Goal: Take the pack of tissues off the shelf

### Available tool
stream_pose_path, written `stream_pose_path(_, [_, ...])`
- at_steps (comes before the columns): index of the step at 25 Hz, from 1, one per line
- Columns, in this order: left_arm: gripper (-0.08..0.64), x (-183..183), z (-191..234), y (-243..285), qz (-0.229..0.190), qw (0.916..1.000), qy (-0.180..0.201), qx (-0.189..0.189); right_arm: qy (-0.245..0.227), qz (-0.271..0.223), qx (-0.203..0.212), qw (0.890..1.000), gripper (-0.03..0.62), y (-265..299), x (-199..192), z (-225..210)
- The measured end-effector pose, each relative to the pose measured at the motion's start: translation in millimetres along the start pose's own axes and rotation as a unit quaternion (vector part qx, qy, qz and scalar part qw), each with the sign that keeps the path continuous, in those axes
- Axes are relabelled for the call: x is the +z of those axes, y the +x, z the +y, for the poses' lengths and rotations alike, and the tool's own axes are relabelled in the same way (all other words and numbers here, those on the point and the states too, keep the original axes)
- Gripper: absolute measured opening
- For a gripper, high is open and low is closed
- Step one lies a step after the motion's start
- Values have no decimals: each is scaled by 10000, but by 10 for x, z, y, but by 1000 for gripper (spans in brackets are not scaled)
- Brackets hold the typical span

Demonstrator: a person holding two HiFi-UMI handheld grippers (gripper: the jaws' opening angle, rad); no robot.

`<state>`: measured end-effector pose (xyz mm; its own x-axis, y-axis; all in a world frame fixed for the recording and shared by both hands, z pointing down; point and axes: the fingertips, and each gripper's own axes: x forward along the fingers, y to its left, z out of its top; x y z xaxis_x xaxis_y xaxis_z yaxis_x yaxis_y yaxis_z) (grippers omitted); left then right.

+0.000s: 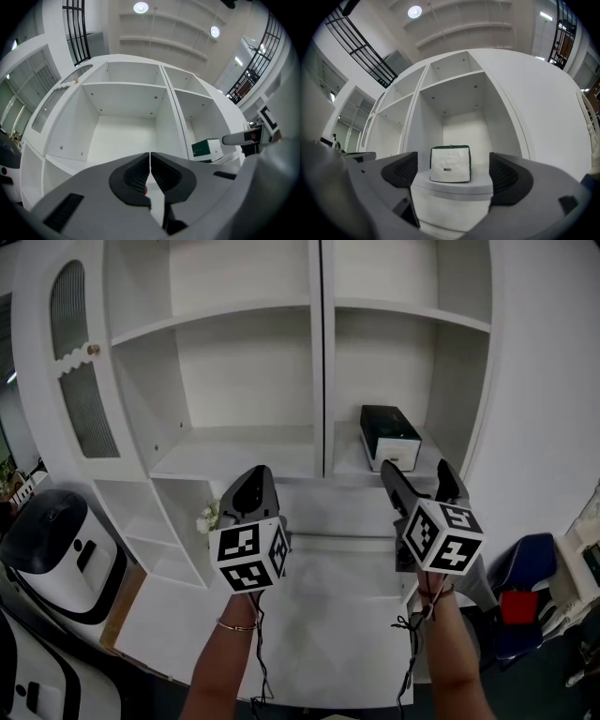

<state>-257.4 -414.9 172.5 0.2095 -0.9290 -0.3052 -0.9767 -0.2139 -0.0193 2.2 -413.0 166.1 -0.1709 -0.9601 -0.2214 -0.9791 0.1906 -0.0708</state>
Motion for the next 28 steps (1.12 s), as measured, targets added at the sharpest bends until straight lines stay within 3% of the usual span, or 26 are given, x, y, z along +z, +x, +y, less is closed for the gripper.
stream_pose_path(12, [23,-4,78,171,-17,9999,-100,-107,-233,481,-42,9986,522,567,-17,121])
stream_pose_path(20, [23,-75,139,133,10,9998,-164,-134,-115,736,-226,9970,522,678,-111,71])
stream_pose_path(28, [23,-157,131,47,88,9996,-253,-113,-453,1004,-419,9930,491,730,-171,44])
